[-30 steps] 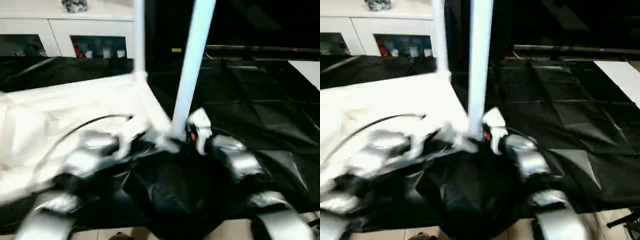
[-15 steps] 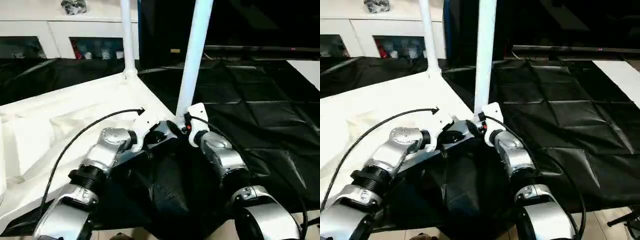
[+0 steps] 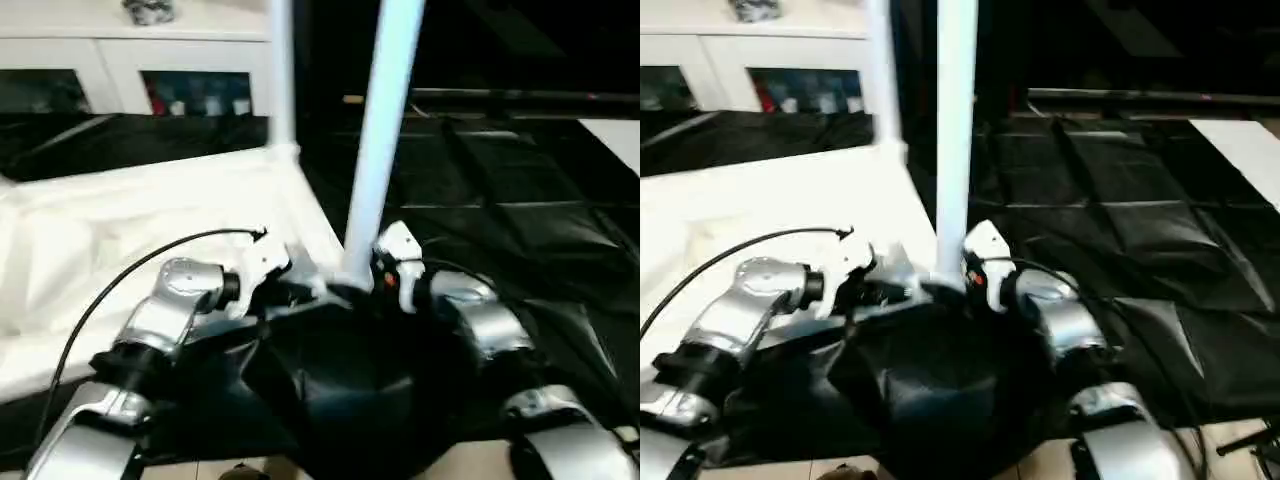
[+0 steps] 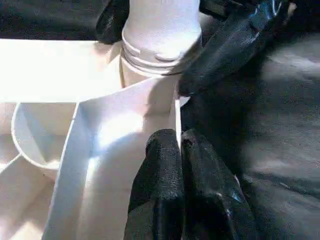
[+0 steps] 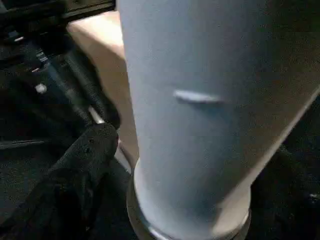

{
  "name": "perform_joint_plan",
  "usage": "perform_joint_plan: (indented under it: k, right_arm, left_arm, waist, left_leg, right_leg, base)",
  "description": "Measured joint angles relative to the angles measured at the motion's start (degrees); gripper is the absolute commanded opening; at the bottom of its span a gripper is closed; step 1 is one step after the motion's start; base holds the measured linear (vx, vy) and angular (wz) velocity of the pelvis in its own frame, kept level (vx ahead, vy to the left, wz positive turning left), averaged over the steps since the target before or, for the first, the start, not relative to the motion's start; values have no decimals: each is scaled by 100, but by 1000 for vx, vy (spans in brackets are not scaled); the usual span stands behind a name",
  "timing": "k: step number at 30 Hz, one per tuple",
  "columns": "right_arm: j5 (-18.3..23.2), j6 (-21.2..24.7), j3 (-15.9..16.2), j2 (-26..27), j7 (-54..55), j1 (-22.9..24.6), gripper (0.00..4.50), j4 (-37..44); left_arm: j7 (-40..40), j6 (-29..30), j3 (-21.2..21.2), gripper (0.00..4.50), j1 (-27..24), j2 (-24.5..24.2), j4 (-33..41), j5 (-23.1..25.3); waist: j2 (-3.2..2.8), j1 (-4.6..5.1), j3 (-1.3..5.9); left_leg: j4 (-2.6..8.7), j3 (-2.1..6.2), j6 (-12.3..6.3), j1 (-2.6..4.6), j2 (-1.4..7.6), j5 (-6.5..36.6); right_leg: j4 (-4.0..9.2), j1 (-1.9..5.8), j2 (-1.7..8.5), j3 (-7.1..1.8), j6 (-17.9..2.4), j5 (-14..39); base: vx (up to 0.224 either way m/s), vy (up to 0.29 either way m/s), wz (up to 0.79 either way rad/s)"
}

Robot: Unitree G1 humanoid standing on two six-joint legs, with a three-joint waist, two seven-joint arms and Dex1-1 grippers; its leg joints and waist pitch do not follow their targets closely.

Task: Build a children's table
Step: Rotate leg to tighten

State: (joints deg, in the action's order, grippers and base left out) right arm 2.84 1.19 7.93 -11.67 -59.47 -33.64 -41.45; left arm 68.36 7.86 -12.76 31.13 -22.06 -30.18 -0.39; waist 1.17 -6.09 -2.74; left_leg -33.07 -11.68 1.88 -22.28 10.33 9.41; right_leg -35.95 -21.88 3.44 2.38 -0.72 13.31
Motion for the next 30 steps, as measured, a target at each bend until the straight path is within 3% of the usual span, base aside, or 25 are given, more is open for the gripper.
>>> perform_joint_plan:
  k: [14,30]
  right_arm:
    - [147,117,158,-105,-558,23,276,210]
    - [184,163,198,-96,-532,220,260,431]
  left_arm:
    - [511,50,-7,0,-165,-275,244,-194]
    - [492,102,-58,0,-206,-291,314,-217]
  waist:
    - [12,-35,-7]
    - [13,-43,-6]
  left_leg:
    - [-6,0,0,-11,0,0]
    - [-14,0,-1,-11,0,0]
  right_leg:
    - [1,-7,0,0,0,1]
    - [-4,-5,0,0,0,0]
  base:
    - [0,0,0]
    - [0,0,0]
